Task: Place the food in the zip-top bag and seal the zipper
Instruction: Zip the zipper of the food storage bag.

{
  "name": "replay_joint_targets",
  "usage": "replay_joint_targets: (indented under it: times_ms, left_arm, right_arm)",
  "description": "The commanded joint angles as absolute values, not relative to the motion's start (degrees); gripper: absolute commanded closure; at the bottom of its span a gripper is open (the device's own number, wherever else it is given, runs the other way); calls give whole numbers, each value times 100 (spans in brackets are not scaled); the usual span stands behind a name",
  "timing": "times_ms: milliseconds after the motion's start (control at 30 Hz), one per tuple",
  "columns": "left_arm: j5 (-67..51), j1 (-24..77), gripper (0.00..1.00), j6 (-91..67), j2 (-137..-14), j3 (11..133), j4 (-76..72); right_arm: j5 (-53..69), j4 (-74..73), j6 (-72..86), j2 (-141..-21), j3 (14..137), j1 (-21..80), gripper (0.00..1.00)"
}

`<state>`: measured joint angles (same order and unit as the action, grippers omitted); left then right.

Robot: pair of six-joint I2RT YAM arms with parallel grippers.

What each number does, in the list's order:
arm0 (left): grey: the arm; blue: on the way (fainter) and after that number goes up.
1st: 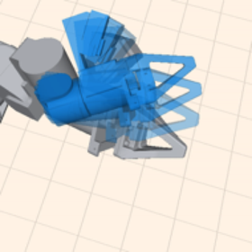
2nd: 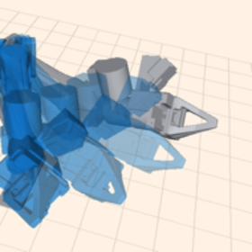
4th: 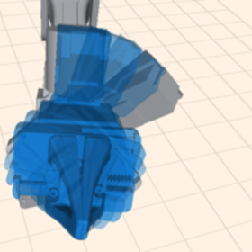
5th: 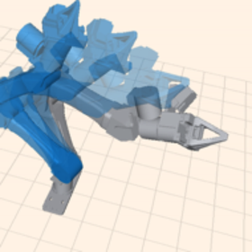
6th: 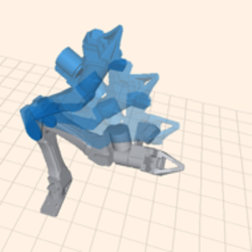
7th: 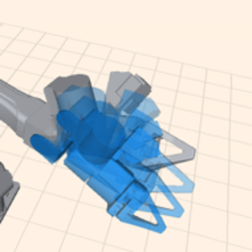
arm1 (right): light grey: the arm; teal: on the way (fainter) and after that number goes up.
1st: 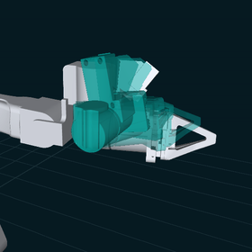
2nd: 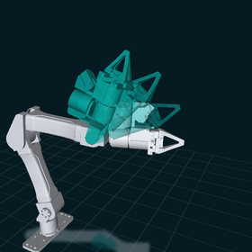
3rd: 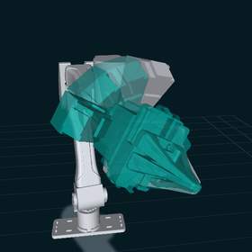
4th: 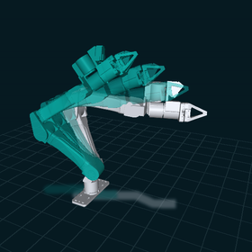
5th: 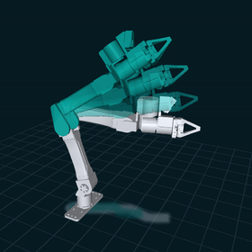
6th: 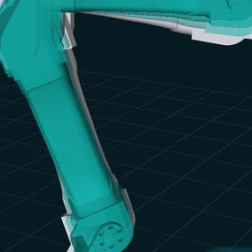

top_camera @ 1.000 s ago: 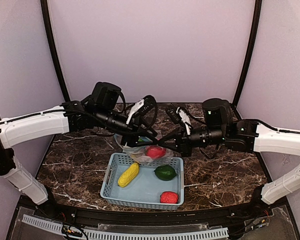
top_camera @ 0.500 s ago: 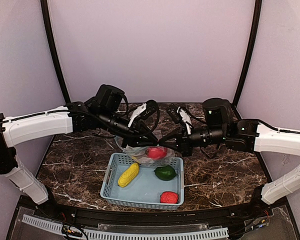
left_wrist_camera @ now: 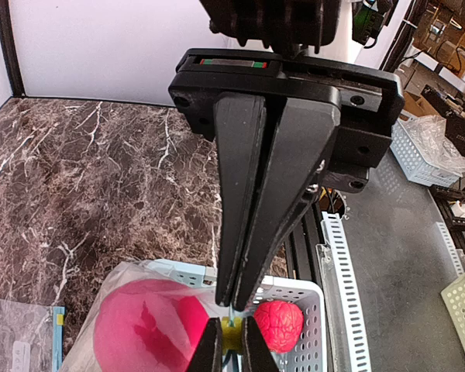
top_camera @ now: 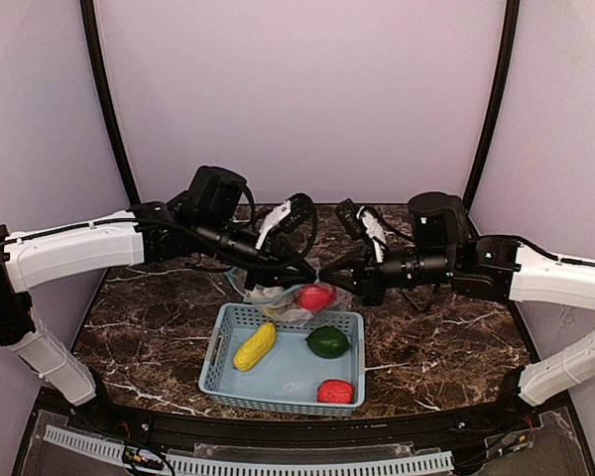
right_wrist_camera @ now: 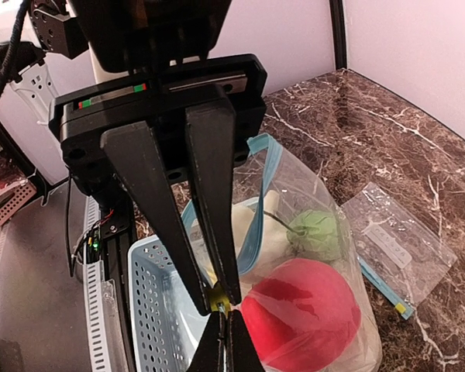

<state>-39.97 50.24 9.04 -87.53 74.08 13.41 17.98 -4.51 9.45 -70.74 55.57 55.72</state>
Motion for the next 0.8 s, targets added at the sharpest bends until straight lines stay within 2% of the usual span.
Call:
replay_joint_targets:
  times_ms: [0,767]
  left_arm:
    - [-3834,5008,99,1005,-8513,7394,1611]
    - [-3374,5001,99,1312,-8480,7493,1911]
  right_arm:
    - [1219,-310,844,-6710,5593,5510,100]
    - [244,-768,588,-6462,5847,5355,100]
